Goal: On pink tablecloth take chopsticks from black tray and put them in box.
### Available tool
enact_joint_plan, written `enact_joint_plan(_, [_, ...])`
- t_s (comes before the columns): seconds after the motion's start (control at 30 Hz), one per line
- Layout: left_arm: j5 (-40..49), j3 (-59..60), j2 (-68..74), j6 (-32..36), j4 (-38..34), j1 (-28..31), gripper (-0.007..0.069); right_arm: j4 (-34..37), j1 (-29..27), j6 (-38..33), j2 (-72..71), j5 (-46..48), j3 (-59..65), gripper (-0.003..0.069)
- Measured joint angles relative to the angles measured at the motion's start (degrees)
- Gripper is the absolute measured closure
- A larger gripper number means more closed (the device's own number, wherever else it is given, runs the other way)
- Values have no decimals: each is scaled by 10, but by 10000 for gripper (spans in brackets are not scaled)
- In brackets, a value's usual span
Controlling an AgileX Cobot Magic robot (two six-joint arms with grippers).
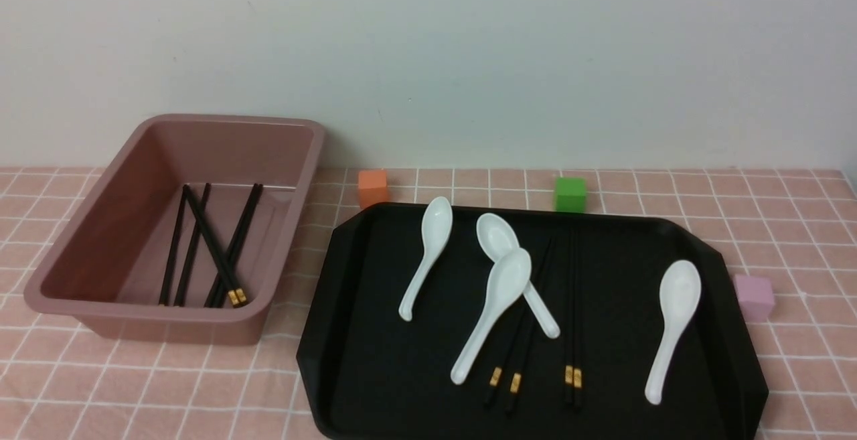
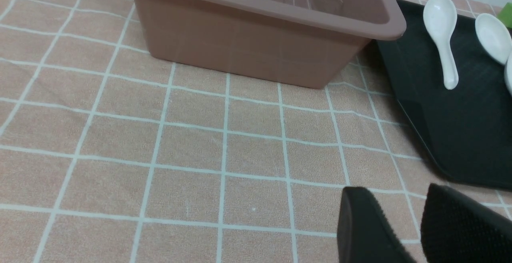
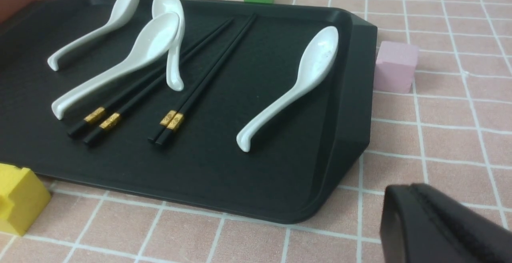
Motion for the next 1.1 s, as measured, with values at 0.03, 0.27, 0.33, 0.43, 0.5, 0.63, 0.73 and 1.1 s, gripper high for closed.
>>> enact_joint_plan(0.03, [0,0,0,0,0,0,386,0,0,0,0,0,0,638])
enact_joint_plan(0.27, [0,0,0,0,0,0,386,0,0,0,0,-1,0,633])
enact_joint_plan(0.33, [0,0,0,0,0,0,386,0,0,-1,0,-1,0,631])
enact_joint_plan(0.43, [0,0,0,0,0,0,386,0,0,-1,0,-1,0,630])
enact_joint_plan(0.5, [0,0,0,0,0,0,386,0,0,-1,0,-1,0,629])
enact_joint_plan(0.63, [0,0,0,0,0,0,386,0,0,-2,0,-1,0,627])
enact_joint_plan(0.73, [0,0,0,0,0,0,386,0,0,-2,0,-1,0,627])
enact_joint_plan(1.1, [0,0,0,0,0,0,386,0,0,-2,0,-1,0,627])
